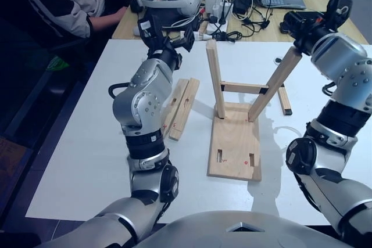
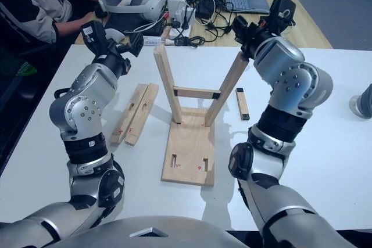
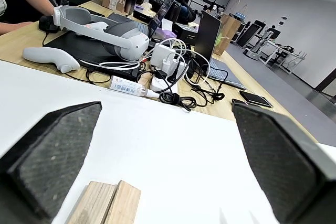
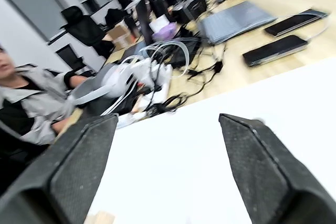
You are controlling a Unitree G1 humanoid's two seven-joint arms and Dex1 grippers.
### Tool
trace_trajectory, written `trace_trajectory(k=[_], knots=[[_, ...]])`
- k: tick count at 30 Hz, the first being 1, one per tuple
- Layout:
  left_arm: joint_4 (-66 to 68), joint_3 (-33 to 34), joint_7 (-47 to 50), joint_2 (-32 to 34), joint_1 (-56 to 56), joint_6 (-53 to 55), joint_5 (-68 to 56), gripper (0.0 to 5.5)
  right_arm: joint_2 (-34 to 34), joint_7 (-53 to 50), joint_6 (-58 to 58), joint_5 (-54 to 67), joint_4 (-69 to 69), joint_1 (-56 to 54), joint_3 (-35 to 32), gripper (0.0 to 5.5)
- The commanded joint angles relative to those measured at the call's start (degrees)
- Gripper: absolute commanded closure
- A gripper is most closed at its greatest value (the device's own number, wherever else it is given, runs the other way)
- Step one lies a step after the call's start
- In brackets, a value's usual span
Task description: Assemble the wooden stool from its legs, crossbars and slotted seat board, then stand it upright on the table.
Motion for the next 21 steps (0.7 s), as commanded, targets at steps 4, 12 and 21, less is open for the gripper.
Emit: trace_trajectory(k=[4,12,21], knots=[[0.5,-0.1,0.3,-0.1,-1.3,0.6,-0.2,0.89,3.3,-0.7,5.9,-0.9,1.7,3.3,-1.4,1.90],[1.1,0.4,0.6,-0.3,-1.8,-0.6,0.0,0.89,-2.8,7.3,-6.3,-1.1,3.4,-3.9,5.1,1.90],[2.3,0.9,0.9,-0.4,-2.7,-2.0,0.0,0.89,-7.5,16.0,-14.1,0.4,2.3,-7.4,10.3,1.90]])
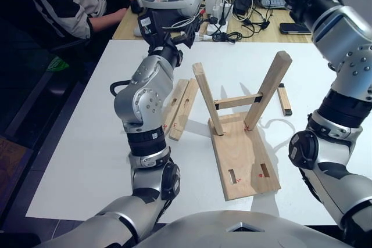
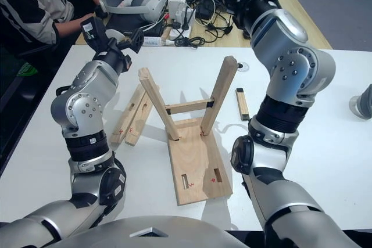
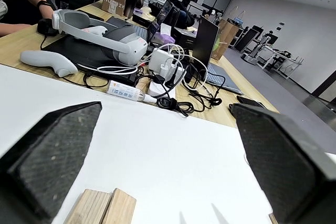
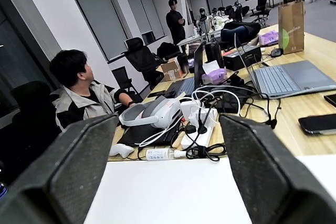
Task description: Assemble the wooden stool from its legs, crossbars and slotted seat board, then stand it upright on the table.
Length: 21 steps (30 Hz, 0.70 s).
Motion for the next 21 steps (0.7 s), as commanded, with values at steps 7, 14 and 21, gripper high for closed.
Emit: trace_trajectory(k=[7,14,21], knots=[[1.1,-0.2,0.6,-0.4,-1.1,-1.0,-0.1,0.89,-3.2,15.0,7.5,15.6,-10.0,1.1,3.7,1.90],[1.9,-0.1,0.4,0.0,-1.5,-1.5,-0.2,0.89,-10.1,25.4,17.9,30.4,-19.6,11.5,7.8,1.90],[1.4,0.3,0.7,0.3,-1.3,-1.7,-0.1,0.89,-23.1,36.4,16.7,27.5,-21.4,23.1,18.6,1.90]])
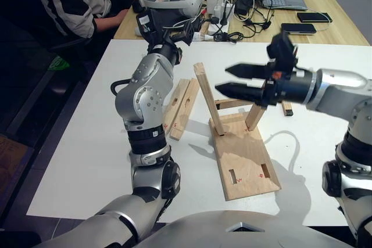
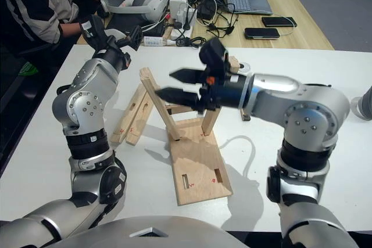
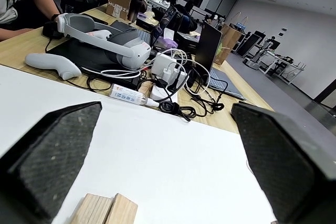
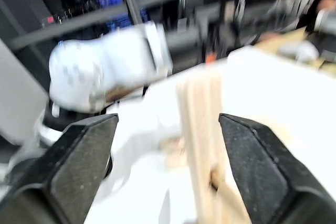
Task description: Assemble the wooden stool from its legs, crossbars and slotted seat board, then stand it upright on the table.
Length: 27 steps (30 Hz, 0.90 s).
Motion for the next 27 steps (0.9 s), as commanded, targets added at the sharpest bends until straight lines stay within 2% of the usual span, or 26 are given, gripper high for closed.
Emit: trace_trajectory(k=[1,6,10,15,27], knots=[[-0.2,0.2,0.4,0.4,-0.7,0.0,-0.1,0.89,-5.4,4.7,-1.5,-2.2,0.7,3.5,4.1,1.90],[0.1,0.2,0.3,0.5,-1.0,-0.1,0.0,0.89,-10.8,10.6,-4.3,-6.4,3.5,7.2,9.9,1.90],[0.1,0.1,0.4,0.5,-0.8,-0.1,0.0,0.89,-12.7,13.4,-7.2,-10.7,6.5,7.8,13.9,1.90],[0.0,-0.1,0.5,0.4,-0.6,0.1,0.1,0.89,-13.7,15.3,-11.1,-17.1,11.0,7.6,19.3,1.90],[0.5,0.0,0.4,1.0,-1.4,0.3,0.1,0.89,-12.3,17.1,-22.3,-33.8,25.0,3.1,27.4,1.90]])
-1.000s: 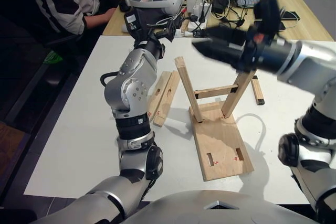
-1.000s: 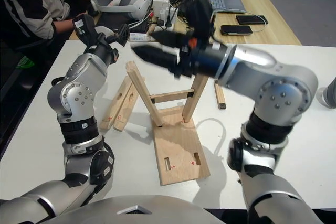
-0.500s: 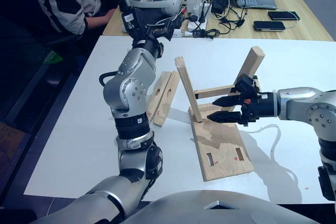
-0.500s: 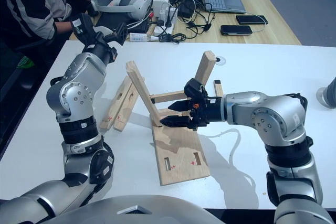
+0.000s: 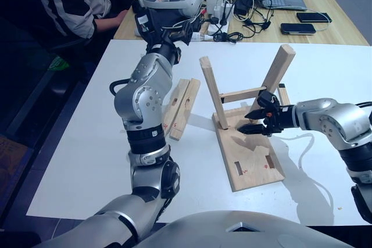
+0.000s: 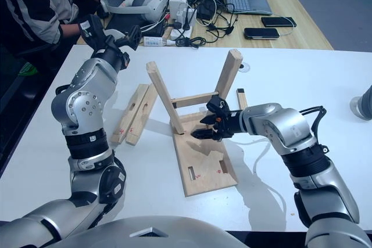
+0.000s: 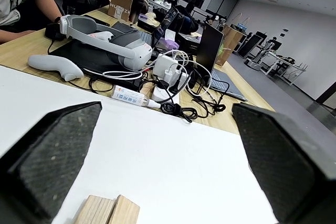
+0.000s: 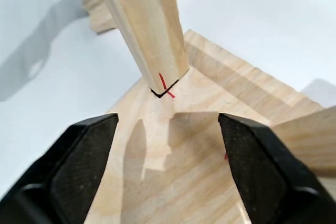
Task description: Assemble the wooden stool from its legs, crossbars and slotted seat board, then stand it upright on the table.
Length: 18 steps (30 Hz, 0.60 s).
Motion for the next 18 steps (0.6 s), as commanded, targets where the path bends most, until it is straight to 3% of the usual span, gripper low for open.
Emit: trace_trajectory(k=[1,9,13,18], knots=[[0.2,-0.2,0.3,0.5,-1.0,0.4,0.0,0.89,0.0,0.5,-3.7,-5.4,4.1,-1.8,1.8,1.90],[0.8,-0.4,0.3,0.3,-1.1,-0.1,0.2,0.89,4.1,-1.1,-8.9,-13.3,15.5,-4.4,1.4,1.90],[0.7,-0.3,0.2,0.4,-0.8,-0.1,0.2,0.89,2.1,1.0,-5.7,-11.5,11.1,-3.7,-2.4,1.90],[1.4,-0.6,0.2,-0.2,-1.2,-0.6,0.1,0.89,-4.8,6.0,2.9,-3.4,-4.6,0.4,-9.8,1.90]])
